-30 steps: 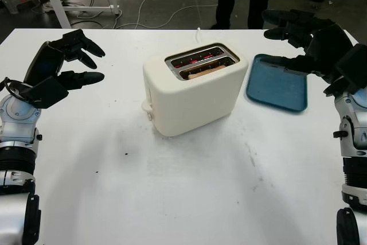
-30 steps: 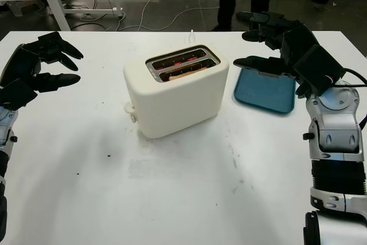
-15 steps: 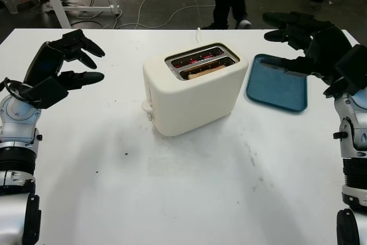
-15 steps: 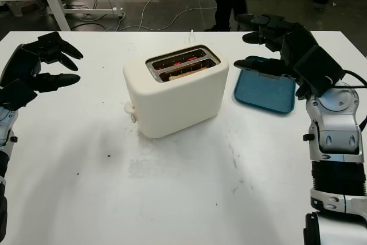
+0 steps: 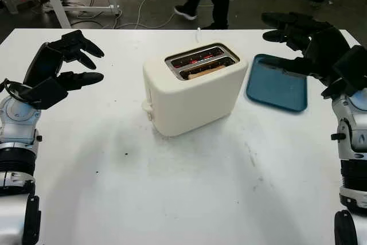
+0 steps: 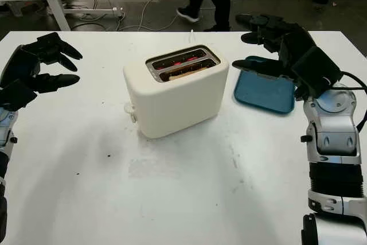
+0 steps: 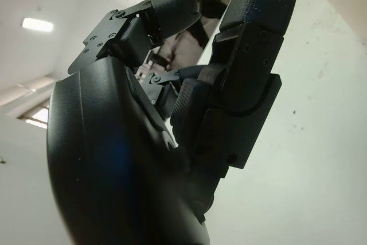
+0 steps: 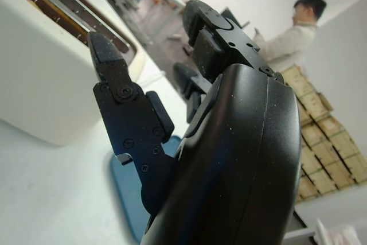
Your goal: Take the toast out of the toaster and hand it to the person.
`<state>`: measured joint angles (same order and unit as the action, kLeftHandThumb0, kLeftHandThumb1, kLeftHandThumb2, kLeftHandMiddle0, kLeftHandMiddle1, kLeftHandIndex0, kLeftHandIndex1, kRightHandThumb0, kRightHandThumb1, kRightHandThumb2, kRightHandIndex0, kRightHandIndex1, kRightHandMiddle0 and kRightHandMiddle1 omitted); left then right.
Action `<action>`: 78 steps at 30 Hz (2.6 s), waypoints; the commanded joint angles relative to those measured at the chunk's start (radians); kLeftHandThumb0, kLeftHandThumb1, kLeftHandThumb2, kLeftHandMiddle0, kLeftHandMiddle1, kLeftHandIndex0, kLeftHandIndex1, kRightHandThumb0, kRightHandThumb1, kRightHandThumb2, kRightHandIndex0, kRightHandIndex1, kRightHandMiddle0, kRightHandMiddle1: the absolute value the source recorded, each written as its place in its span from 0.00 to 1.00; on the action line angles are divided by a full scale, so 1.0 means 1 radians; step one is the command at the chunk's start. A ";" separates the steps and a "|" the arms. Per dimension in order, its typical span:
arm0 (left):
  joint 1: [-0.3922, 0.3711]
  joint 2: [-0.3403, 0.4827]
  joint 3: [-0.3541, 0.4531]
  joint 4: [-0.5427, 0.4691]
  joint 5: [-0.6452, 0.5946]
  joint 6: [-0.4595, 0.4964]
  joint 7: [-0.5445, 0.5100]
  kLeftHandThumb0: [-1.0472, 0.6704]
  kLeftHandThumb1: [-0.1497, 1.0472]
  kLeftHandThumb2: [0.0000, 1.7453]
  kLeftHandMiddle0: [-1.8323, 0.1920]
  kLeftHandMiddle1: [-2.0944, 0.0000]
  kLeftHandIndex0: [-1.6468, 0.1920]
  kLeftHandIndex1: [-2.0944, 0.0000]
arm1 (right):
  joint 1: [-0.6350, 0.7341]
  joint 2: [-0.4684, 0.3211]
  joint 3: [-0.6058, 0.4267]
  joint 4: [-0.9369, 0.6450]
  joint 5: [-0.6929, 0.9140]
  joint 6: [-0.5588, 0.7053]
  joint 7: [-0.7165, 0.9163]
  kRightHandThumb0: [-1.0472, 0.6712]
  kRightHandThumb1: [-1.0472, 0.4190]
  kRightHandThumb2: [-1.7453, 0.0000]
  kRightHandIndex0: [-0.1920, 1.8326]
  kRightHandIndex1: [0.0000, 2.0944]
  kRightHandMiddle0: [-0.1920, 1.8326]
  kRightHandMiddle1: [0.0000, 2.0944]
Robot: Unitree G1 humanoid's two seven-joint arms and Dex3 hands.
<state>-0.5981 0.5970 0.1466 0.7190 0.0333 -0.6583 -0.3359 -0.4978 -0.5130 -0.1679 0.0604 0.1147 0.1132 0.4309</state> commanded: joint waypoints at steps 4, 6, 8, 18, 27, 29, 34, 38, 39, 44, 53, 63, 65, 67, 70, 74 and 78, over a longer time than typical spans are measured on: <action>0.006 -0.008 0.006 0.004 -0.018 -0.004 0.004 0.00 0.89 0.05 0.62 0.36 0.65 0.41 | -0.004 0.005 -0.008 -0.010 0.021 0.025 -0.003 0.46 0.21 1.00 0.17 0.39 0.38 0.00; 0.007 -0.006 0.005 0.001 -0.014 -0.001 0.006 0.00 0.89 0.05 0.62 0.36 0.65 0.42 | -0.005 0.005 -0.008 -0.011 0.022 0.025 0.000 0.47 0.21 1.00 0.17 0.40 0.38 0.00; 0.008 -0.005 0.004 0.000 -0.012 -0.002 0.008 0.00 0.89 0.05 0.62 0.36 0.65 0.42 | -0.005 0.003 -0.007 -0.013 0.021 0.028 0.000 0.46 0.21 1.00 0.17 0.40 0.38 0.00; 0.006 -0.008 0.005 0.001 -0.017 0.000 0.004 0.00 0.89 0.04 0.62 0.37 0.65 0.42 | -0.006 -0.001 -0.004 -0.017 0.011 0.027 -0.002 0.46 0.21 1.00 0.18 0.39 0.39 0.00; 0.008 -0.009 0.006 -0.002 -0.018 0.001 0.006 0.00 0.89 0.04 0.62 0.37 0.64 0.42 | -0.005 0.007 -0.008 -0.017 0.021 0.033 -0.004 0.47 0.22 1.00 0.17 0.39 0.38 0.00; 0.009 -0.008 0.006 -0.005 -0.017 0.004 0.005 0.00 0.89 0.04 0.62 0.37 0.64 0.42 | -0.005 0.008 -0.008 -0.018 0.020 0.037 -0.007 0.47 0.22 1.00 0.17 0.39 0.38 0.00; 0.008 -0.008 0.006 -0.002 -0.013 -0.001 0.010 0.00 0.89 0.04 0.62 0.36 0.65 0.42 | -0.003 0.005 -0.007 -0.014 0.016 0.024 -0.003 0.47 0.21 1.00 0.17 0.40 0.38 0.00; 0.002 -0.003 0.004 0.012 -0.006 0.005 0.016 0.00 0.89 0.05 0.62 0.36 0.65 0.41 | -0.004 0.005 -0.008 -0.014 0.019 0.028 -0.002 0.47 0.21 1.00 0.17 0.40 0.38 0.00; -0.001 -0.003 0.004 0.018 -0.004 0.006 0.019 0.00 0.89 0.05 0.62 0.36 0.65 0.41 | -0.004 0.005 -0.008 -0.013 0.018 0.026 -0.002 0.47 0.21 1.00 0.17 0.40 0.38 0.00; -0.016 -0.005 0.002 0.051 -0.003 -0.006 0.023 0.00 0.89 0.04 0.62 0.36 0.65 0.40 | -0.002 0.001 -0.006 -0.018 0.010 0.028 -0.006 0.45 0.22 1.00 0.17 0.40 0.39 0.00; -0.014 -0.003 -0.001 0.044 -0.001 -0.002 0.026 0.00 0.89 0.03 0.63 0.35 0.65 0.40 | -0.002 0.001 -0.007 -0.019 0.011 0.031 -0.006 0.46 0.21 1.00 0.17 0.40 0.38 0.00; -0.009 -0.005 0.000 0.038 -0.011 -0.008 0.015 0.00 0.89 0.03 0.62 0.35 0.65 0.40 | 0.001 0.004 -0.008 -0.017 0.010 0.022 -0.009 0.46 0.22 1.00 0.17 0.40 0.39 0.00; -0.007 -0.003 -0.001 0.033 -0.008 -0.005 0.015 0.00 0.89 0.04 0.62 0.35 0.65 0.40 | 0.001 0.004 -0.009 -0.015 0.015 0.023 -0.006 0.47 0.22 1.00 0.17 0.40 0.38 0.00; -0.007 -0.002 -0.002 0.032 -0.007 -0.006 0.015 0.00 0.89 0.04 0.62 0.36 0.65 0.40 | 0.001 0.003 -0.009 -0.013 0.015 0.021 -0.004 0.47 0.21 1.00 0.17 0.40 0.38 0.00; -0.006 -0.003 -0.002 0.029 -0.008 -0.005 0.015 0.00 0.89 0.05 0.62 0.35 0.65 0.40 | 0.001 0.002 -0.009 -0.014 0.015 0.025 -0.002 0.46 0.21 1.00 0.17 0.40 0.38 0.00; -0.005 -0.003 -0.002 0.030 -0.009 -0.007 0.012 0.00 0.89 0.04 0.62 0.36 0.65 0.40 | -0.003 0.002 -0.007 -0.014 0.018 0.028 0.001 0.46 0.22 1.00 0.17 0.40 0.38 0.00; -0.002 -0.003 -0.002 0.022 -0.010 0.005 0.012 0.00 0.89 0.03 0.62 0.36 0.64 0.40 | -0.010 -0.004 -0.003 -0.015 0.012 0.035 0.005 0.46 0.22 1.00 0.17 0.40 0.38 0.00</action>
<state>-0.5998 0.5964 0.1463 0.7550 0.0340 -0.6580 -0.3205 -0.4980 -0.5128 -0.1686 0.0501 0.1146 0.1348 0.4338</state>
